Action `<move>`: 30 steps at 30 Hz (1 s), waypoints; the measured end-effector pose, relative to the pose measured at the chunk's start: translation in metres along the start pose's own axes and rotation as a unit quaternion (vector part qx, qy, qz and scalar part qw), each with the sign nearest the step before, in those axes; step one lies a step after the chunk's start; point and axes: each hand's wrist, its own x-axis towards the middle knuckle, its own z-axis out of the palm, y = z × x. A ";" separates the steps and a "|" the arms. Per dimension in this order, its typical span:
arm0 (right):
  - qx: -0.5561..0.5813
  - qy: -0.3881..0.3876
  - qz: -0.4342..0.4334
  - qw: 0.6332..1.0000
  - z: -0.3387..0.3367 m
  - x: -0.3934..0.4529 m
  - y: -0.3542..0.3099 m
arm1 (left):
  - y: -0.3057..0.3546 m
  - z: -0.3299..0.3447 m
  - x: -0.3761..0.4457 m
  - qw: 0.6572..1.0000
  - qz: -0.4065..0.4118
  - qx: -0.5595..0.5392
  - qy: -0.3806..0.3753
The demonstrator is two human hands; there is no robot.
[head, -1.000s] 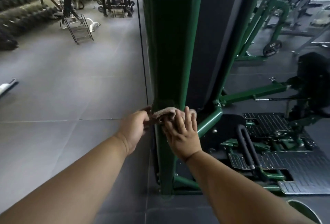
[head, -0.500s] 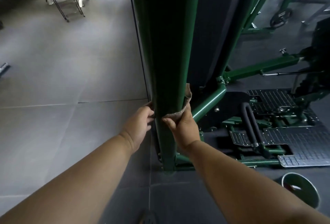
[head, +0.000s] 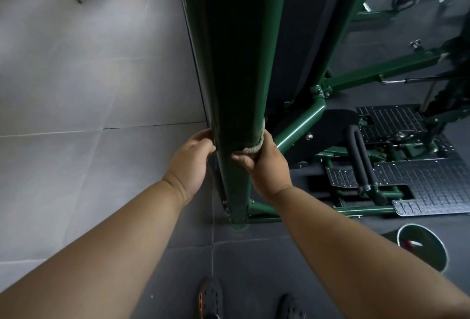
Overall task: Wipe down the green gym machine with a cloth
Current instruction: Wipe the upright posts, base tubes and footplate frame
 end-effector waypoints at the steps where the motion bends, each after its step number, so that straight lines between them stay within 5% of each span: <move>1: 0.009 0.009 0.002 1.000 0.001 -0.001 0.000 | -0.001 0.000 0.001 1.000 0.003 -0.004 -0.003; 7: -0.100 -0.078 0.020 0.992 0.017 0.011 0.042 | -0.023 0.004 0.009 0.998 0.038 0.045 -0.032; 10: -0.306 -0.138 -0.045 0.941 0.019 0.026 0.061 | -0.036 0.005 0.019 0.988 0.051 0.127 -0.068; 12: -0.336 -0.170 -0.055 0.925 0.015 0.036 0.064 | -0.040 0.006 0.028 0.974 0.049 0.208 -0.079; 19: -0.009 -0.152 -0.052 0.987 0.020 0.042 0.068 | -0.052 0.014 0.048 0.955 0.054 0.287 -0.044; 25: -0.076 -0.154 -0.033 0.985 0.042 0.039 0.112 | -0.053 0.009 0.048 0.946 0.074 0.308 -0.069; 30: 0.060 -0.092 -0.005 0.994 0.043 0.022 0.088 | -0.062 0.002 0.055 0.950 0.089 0.286 -0.093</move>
